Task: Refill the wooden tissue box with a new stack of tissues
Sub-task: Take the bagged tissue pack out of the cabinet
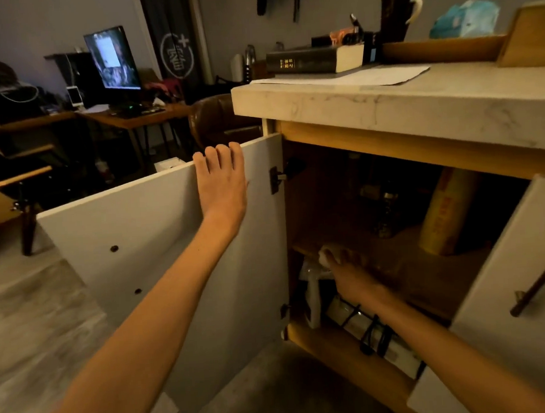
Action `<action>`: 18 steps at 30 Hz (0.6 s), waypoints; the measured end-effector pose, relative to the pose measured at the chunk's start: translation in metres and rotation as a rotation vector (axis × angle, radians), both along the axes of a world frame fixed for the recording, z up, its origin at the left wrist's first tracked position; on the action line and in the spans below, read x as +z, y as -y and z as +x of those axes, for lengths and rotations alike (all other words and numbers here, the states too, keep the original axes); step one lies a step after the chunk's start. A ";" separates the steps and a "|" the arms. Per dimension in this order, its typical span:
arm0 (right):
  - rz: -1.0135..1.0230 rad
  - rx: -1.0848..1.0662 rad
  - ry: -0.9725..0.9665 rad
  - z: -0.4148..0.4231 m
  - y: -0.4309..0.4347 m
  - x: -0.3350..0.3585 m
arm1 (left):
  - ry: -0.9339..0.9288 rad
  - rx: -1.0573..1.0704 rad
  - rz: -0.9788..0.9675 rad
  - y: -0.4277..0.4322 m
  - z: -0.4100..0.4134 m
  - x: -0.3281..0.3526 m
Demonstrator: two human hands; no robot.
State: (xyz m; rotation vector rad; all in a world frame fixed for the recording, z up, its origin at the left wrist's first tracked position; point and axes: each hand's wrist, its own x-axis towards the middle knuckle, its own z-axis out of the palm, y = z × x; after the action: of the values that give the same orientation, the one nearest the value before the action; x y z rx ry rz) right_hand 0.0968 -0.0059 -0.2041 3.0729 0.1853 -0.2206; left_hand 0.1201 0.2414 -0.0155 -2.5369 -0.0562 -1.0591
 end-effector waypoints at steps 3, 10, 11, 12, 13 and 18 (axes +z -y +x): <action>0.609 -0.093 -0.117 -0.021 -0.007 0.041 | -0.217 -0.070 0.061 -0.019 -0.014 0.037; 1.764 -0.395 -0.521 -0.116 0.001 0.085 | -0.602 -0.140 -0.173 -0.026 -0.045 0.090; 1.886 -0.396 -0.554 -0.130 0.002 0.089 | -0.648 -0.162 -0.225 -0.028 -0.049 0.096; 1.986 -0.395 -0.567 -0.142 0.005 0.093 | -0.699 -0.194 -0.265 -0.031 -0.052 0.102; 2.049 -0.392 -0.563 -0.153 0.009 0.097 | -0.761 -0.232 -0.305 -0.034 -0.055 0.108; 2.185 -0.213 -0.350 -0.199 0.033 0.110 | -1.032 -0.428 -0.607 -0.048 -0.071 0.122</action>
State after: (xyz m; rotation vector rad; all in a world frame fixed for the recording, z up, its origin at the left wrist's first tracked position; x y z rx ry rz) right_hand -0.1019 -0.0389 -0.0941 5.1141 0.0895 -1.3494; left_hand 0.0496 0.2897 0.1061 -3.4150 0.5343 0.3492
